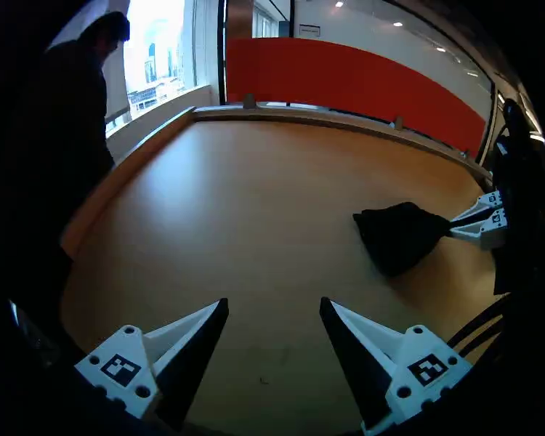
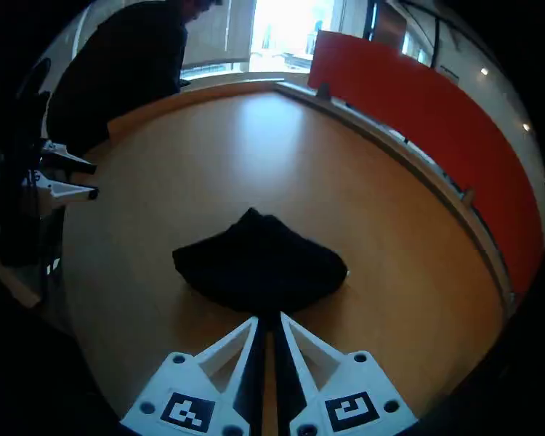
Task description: Fold towel
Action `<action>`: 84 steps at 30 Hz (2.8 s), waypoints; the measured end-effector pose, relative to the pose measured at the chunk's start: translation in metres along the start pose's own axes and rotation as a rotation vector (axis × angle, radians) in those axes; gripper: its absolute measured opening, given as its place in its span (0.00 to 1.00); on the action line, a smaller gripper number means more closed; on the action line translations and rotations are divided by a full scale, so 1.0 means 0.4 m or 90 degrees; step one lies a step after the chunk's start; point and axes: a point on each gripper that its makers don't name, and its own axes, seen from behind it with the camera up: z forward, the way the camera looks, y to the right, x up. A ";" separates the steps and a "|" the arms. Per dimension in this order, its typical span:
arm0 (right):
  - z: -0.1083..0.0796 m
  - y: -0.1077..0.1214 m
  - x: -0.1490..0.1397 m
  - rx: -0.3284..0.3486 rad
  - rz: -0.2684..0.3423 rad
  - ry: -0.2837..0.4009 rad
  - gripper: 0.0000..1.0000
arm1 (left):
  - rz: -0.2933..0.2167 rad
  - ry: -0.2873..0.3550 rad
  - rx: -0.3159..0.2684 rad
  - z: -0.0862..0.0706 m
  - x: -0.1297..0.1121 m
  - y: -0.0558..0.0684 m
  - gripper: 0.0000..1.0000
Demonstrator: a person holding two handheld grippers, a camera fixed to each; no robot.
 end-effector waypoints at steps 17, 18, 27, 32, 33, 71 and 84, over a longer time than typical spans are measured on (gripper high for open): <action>-0.116 0.106 0.202 -0.038 -0.002 0.080 0.06 | 0.017 0.018 -0.017 -0.010 0.049 0.029 0.93; -0.123 0.112 0.212 -0.040 -0.002 0.085 0.06 | 0.018 0.019 -0.017 -0.010 0.052 0.030 0.94; -0.171 0.169 0.245 -0.062 0.009 0.106 0.06 | 0.024 0.025 -0.022 -0.004 0.079 0.039 0.93; -0.201 0.217 0.240 -0.079 0.020 0.109 0.06 | 0.032 0.028 -0.025 0.003 0.094 0.047 0.93; -0.210 0.230 0.237 -0.084 0.023 0.109 0.06 | 0.033 0.028 -0.026 0.005 0.097 0.049 0.93; -0.634 0.822 -0.122 -0.289 0.145 0.038 0.06 | 0.063 0.022 -0.055 0.043 0.169 0.166 0.93; -0.682 0.891 -0.222 -0.317 0.183 0.018 0.06 | 0.073 0.022 -0.058 0.039 0.172 0.192 0.94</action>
